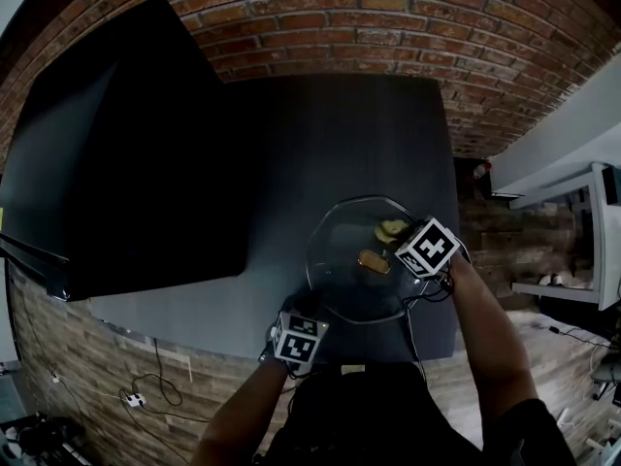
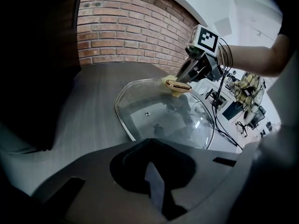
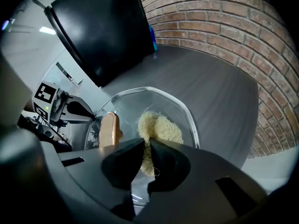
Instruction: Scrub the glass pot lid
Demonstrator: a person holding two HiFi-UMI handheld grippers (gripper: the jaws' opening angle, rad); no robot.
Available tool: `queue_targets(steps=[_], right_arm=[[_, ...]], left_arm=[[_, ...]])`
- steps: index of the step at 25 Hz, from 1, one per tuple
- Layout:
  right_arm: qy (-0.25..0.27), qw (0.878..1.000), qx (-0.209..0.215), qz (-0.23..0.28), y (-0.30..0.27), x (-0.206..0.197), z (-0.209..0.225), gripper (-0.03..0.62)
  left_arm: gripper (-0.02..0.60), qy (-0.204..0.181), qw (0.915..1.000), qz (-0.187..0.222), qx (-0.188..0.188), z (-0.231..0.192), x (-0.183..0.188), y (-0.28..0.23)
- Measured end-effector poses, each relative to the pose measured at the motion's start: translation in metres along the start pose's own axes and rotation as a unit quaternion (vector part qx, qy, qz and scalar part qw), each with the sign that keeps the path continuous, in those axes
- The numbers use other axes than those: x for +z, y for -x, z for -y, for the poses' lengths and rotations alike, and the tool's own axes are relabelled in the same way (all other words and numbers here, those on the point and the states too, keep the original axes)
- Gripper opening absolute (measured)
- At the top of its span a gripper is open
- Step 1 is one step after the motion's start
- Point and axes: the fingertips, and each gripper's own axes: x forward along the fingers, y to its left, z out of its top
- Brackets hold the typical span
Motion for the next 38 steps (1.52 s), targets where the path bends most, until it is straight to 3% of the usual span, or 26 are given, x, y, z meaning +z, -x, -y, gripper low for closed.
queue_targets(steps=[18, 38], right_arm=[[-0.117, 0.992, -0.010, 0.046, 0.017, -0.070, -0.014, 0.043], [-0.148, 0.988, -0.005, 0.047, 0.017, -0.115, -0.057, 0.043]], left_arm=[[0.032, -0.009, 0.9999, 0.005, 0.009, -0.001, 0.003, 0.001], [0.032, -0.027, 0.9996, -0.001, 0.011, 0.000, 0.002, 0.002]])
